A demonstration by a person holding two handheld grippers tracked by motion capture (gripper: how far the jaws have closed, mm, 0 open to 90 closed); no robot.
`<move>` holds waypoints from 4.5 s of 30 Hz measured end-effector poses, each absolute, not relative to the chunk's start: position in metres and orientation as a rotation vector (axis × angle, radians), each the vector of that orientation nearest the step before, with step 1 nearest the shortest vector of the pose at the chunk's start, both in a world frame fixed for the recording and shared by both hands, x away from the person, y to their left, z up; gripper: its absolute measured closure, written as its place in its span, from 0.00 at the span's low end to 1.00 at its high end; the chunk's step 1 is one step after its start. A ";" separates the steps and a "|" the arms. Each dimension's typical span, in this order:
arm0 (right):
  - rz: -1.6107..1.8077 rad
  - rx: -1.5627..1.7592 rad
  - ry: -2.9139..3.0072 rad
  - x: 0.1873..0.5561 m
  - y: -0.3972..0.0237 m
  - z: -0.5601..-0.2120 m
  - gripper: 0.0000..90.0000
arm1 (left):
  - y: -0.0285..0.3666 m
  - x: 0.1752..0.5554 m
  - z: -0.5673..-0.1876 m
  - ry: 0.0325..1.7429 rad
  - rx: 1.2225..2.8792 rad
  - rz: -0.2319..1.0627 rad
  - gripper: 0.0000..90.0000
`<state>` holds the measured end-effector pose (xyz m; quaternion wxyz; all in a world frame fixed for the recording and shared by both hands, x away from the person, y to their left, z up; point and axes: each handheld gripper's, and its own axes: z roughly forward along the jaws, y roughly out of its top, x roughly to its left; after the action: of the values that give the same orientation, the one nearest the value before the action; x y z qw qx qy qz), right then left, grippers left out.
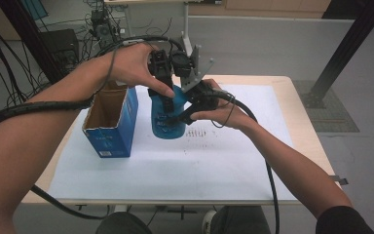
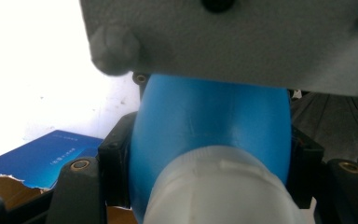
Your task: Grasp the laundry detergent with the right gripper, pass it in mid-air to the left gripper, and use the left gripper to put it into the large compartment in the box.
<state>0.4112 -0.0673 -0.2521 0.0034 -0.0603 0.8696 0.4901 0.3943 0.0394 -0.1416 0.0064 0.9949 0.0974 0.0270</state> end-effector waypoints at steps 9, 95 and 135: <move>1.542 -0.180 2.720 0.412 -0.068 -0.252 0.48 | 0.037 0.394 -0.140 0.303 3.123 0.097 0.40; 1.584 -0.199 2.705 0.408 -0.066 -0.255 0.46 | 0.037 0.389 -0.140 0.327 3.139 0.094 0.41; 1.264 0.058 2.827 0.415 -0.110 -0.258 0.09 | 0.060 0.400 -0.122 0.538 3.102 0.127 0.41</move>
<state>0.4151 -0.1097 -0.2579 0.0223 0.0187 0.9125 0.4080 0.3998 0.0603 -0.1219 -0.0048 0.9845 0.1706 0.0402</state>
